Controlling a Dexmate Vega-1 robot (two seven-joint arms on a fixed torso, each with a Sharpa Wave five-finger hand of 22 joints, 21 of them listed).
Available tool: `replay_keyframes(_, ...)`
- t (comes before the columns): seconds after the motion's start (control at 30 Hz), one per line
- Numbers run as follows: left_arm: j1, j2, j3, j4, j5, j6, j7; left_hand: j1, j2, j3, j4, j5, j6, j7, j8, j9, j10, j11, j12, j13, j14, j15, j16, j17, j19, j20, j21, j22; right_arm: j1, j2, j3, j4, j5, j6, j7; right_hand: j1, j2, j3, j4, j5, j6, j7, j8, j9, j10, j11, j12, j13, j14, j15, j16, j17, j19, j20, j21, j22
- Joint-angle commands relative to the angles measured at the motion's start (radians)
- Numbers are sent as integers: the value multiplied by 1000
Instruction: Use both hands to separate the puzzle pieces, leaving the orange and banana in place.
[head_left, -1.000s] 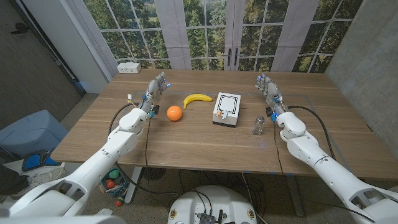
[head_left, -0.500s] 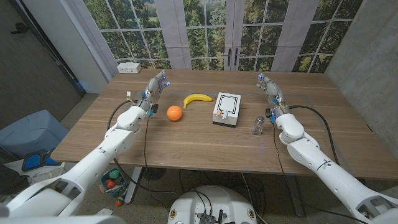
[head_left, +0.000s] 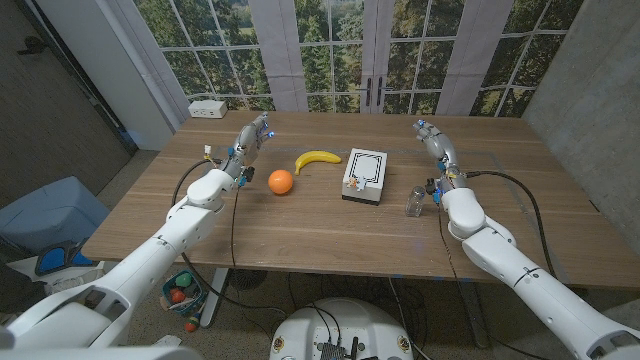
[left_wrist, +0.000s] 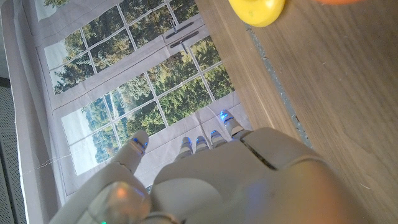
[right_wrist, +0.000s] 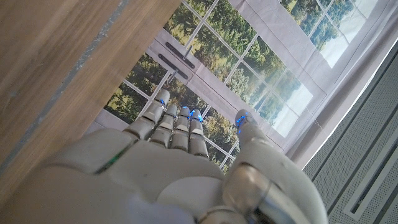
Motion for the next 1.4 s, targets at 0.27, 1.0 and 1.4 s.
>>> replay_keyframes(0.27, 23, 33, 3, -56, 27, -10, 5, 9, 7, -9, -23, 2, 12, -9, 4, 2, 5, -15, 4, 5, -14, -46, 2, 1, -21, -28, -16, 3, -90, -40, -1, -151, -300, -143, -205, 31, 0, 1, -21, 7, 21, -19, 3, 6, 22, -14, 3, 3, 22, -34, 13, 0, 38, -31, -5, 6)
replay_keyframes(1.0, 25, 39, 0, -65, 36, -22, 4, 13, -10, -22, -55, -4, 33, -22, 2, 2, 29, -25, 6, 5, -7, -51, 1, -1, -24, 8, -48, 4, -174, -73, -17, -268, -515, -250, -302, 63, 6, 0, -32, 9, 46, -43, 6, 8, 50, -25, 9, 6, 55, -55, 34, 5, 71, 2, -6, 9)
replay_keyframes(1.4, 25, 39, 2, -71, 40, -21, 3, 13, -8, -24, -60, -5, 32, -23, 0, 2, 31, -25, 4, 5, -7, -50, 1, -1, -26, 19, -57, 5, -207, -79, -33, -305, -613, -310, -344, 84, 1, -7, -38, 12, 77, -42, 12, 9, 82, -22, 17, 10, 49, -70, 40, 13, 81, 20, -11, 13)
